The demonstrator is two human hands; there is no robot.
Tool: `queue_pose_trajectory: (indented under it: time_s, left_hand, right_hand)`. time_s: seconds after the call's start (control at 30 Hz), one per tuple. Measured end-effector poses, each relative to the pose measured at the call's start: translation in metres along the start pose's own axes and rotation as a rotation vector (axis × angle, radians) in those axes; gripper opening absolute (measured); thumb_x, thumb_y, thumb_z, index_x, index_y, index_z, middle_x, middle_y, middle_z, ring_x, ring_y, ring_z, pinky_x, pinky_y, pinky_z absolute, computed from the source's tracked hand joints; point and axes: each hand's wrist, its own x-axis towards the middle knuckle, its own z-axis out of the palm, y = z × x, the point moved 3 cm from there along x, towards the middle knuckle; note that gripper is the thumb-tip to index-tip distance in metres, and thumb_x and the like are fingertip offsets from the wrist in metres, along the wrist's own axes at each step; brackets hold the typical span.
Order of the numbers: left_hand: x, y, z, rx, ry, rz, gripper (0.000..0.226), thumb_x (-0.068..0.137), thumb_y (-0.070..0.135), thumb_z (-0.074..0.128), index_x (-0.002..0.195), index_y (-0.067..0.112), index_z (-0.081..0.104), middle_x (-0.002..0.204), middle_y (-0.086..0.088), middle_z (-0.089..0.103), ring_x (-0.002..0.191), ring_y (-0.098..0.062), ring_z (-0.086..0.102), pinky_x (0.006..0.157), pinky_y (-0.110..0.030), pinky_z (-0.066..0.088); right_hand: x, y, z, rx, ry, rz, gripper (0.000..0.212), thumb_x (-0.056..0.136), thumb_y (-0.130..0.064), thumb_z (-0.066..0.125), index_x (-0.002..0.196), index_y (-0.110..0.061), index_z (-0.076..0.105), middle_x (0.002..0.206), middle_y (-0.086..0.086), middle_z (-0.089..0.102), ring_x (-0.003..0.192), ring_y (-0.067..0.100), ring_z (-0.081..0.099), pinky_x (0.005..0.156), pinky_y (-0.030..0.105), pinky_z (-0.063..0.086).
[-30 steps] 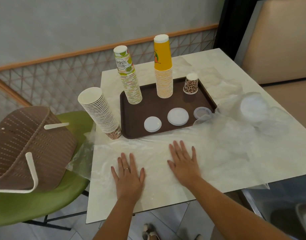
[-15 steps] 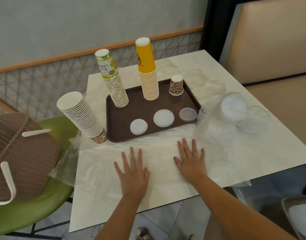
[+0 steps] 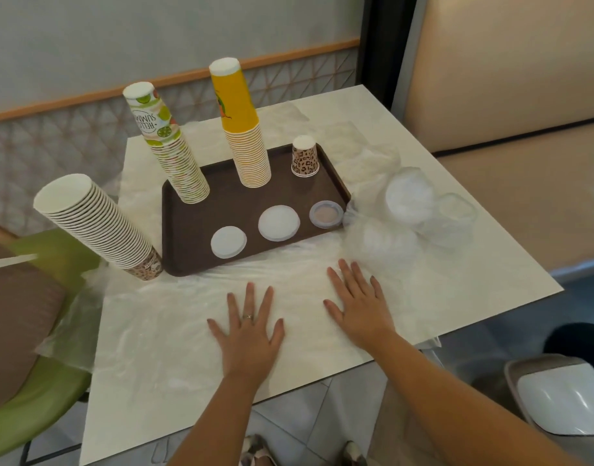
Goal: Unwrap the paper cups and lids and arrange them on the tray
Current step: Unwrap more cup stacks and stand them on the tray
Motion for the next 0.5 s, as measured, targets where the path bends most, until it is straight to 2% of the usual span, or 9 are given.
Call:
queue_pose_trajectory:
  time_s: [0.1,0.23,0.4,0.5]
  left_hand:
    - [0.000,0.000,0.000,0.012,0.008,-0.004,0.067,0.075,0.062,-0.016,0.138,0.046,-0.029,0.149,0.010,-0.033,0.144,-0.027,-0.021,0.108,-0.066,0.002]
    - [0.000,0.000,0.000,-0.009,0.025,-0.011,0.066,0.076,0.063,-0.013,0.139,0.047,-0.027,0.149,0.012,-0.033,0.144,-0.025,-0.021,0.108,-0.066,0.002]
    - [0.000,0.001,0.000,-0.022,0.041,-0.040,0.067,0.076,0.063,-0.013,0.140,0.047,-0.024,0.153,0.011,-0.027,0.143,-0.024,-0.022,0.108,-0.066,0.001]
    - [0.002,0.002,0.000,-0.026,0.029,-0.057,0.069,0.075,0.063,-0.014,0.141,0.048,-0.024,0.154,0.011,-0.027,0.143,-0.023,-0.024,0.109,-0.066,0.000]
  right_hand:
    - [0.000,0.013,0.000,0.021,-0.016,-0.016,0.081,0.075,-0.062,-0.013,0.150,-0.029,-0.010,0.156,-0.011,-0.016,0.143,0.006,-0.014,0.116,0.031,-0.004]
    - [-0.003,0.036,-0.005,0.032,0.019,-0.023,0.075,0.083,-0.059,-0.001,0.151,-0.029,0.009,0.159,-0.011,0.008,0.146,0.010,0.010,0.116,0.034,0.009]
    - [-0.002,0.050,-0.013,0.034,0.028,-0.010,0.074,0.084,-0.052,-0.006,0.151,-0.030,0.015,0.157,-0.014,0.015,0.144,0.009,0.016,0.115,0.031,0.009]
    - [0.004,0.055,-0.013,0.103,0.051,0.017,0.058,0.093,-0.039,0.017,0.141,-0.021,0.044,0.145,-0.006,0.044,0.130,0.016,0.046,0.106,0.029,0.021]
